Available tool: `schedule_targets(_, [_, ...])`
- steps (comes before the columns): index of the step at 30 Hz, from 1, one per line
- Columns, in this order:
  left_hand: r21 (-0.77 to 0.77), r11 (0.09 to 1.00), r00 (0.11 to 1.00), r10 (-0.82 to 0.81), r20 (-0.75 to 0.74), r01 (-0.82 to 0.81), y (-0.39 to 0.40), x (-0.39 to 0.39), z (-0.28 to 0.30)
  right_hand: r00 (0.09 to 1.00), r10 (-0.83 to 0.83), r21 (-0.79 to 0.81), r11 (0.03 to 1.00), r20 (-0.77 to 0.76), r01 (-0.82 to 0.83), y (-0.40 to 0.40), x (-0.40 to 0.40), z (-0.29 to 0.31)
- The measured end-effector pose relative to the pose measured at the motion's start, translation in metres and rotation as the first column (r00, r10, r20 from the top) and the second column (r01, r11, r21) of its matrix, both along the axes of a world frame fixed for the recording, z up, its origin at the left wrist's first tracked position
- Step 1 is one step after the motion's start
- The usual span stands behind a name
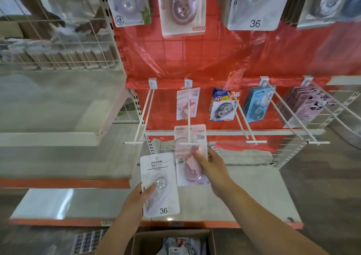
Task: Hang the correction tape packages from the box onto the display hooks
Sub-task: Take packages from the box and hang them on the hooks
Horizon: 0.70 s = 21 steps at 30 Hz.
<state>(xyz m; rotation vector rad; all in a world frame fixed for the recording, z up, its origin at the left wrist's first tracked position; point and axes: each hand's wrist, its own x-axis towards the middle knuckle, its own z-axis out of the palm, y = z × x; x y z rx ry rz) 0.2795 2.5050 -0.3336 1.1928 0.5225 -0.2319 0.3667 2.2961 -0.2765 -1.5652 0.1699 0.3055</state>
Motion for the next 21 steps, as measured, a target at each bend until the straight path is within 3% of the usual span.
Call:
schedule_targets(3, [-0.015, 1.000, 1.000, 0.018, -0.005, -0.018, 0.003, 0.002, -0.004, 0.997, -0.070, -0.085, 0.994, -0.025, 0.068, 0.007, 0.037, -0.001])
schedule_targets(11, [0.009, 1.000, 1.000, -0.002, 0.007, 0.002, 0.006, 0.019, -0.004, 0.977, -0.199, -0.054, 0.979, -0.082, 0.195, 0.032, 0.142, -0.009])
schedule_targets(21, [0.077, 0.996, 0.995, 0.047, -0.085, -0.040, 0.000, 0.030, -0.020, 0.977, -0.210, -0.206, 0.958, -0.031, 0.200, 0.053, 0.159, -0.027])
